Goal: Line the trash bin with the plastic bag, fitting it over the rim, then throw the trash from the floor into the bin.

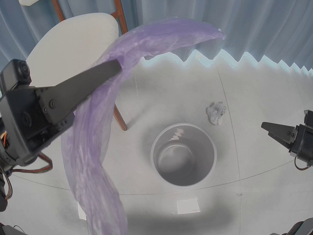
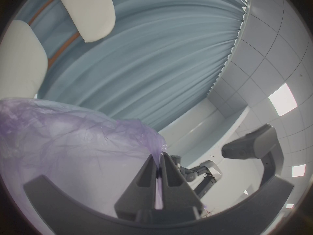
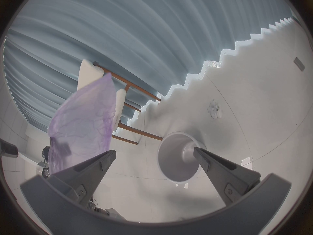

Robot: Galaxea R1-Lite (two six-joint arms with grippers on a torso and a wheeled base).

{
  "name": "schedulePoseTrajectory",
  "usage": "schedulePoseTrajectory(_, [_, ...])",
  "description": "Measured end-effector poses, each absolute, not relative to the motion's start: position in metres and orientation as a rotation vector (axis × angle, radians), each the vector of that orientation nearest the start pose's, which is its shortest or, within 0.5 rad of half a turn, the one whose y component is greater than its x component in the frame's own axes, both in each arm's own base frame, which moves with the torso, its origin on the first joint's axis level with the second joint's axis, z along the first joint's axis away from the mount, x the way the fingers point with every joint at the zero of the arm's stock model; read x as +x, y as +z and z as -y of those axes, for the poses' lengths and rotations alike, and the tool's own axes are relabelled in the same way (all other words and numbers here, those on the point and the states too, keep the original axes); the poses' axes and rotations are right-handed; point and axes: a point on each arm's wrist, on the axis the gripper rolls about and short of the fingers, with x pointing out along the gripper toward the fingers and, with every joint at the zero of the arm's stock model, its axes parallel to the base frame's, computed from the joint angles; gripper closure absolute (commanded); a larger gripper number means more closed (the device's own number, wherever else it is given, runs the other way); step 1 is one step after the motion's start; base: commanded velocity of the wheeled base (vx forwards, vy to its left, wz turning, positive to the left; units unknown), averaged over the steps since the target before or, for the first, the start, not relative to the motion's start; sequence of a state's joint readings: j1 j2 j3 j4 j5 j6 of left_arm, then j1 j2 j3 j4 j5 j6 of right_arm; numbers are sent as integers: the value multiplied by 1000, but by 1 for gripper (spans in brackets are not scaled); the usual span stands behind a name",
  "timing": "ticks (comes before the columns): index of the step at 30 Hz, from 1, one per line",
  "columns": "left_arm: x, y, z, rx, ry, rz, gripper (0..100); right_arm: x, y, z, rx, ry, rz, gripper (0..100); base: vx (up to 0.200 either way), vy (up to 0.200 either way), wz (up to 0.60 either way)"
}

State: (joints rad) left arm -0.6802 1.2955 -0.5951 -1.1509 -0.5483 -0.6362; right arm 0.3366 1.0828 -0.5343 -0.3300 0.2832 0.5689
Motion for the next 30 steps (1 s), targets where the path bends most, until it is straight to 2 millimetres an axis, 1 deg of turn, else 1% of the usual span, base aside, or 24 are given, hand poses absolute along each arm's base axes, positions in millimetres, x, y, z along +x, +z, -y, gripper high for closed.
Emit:
schedulePoseTrajectory(4, [131, 274, 130, -539, -1441, 42, 100, 137, 216, -55, 542, 536, -394, 0, 0, 0, 0])
schedulePoseTrajectory(9, [120, 271, 127, -499, -1555, 16, 100, 137, 215, -55, 542, 537, -395, 0, 0, 0, 0])
schedulePoseTrajectory(14, [113, 272, 124, -492, -1592, 34, 100, 137, 215, -55, 542, 536, -396, 0, 0, 0, 0])
schedulePoseTrajectory(22, [102, 274, 126, -499, -1658, 75, 100, 137, 215, -55, 542, 536, -396, 0, 0, 0, 0])
schedulePoseTrajectory(30, [100, 271, 127, -510, -1669, 52, 100, 137, 215, -55, 542, 536, -397, 0, 0, 0, 0])
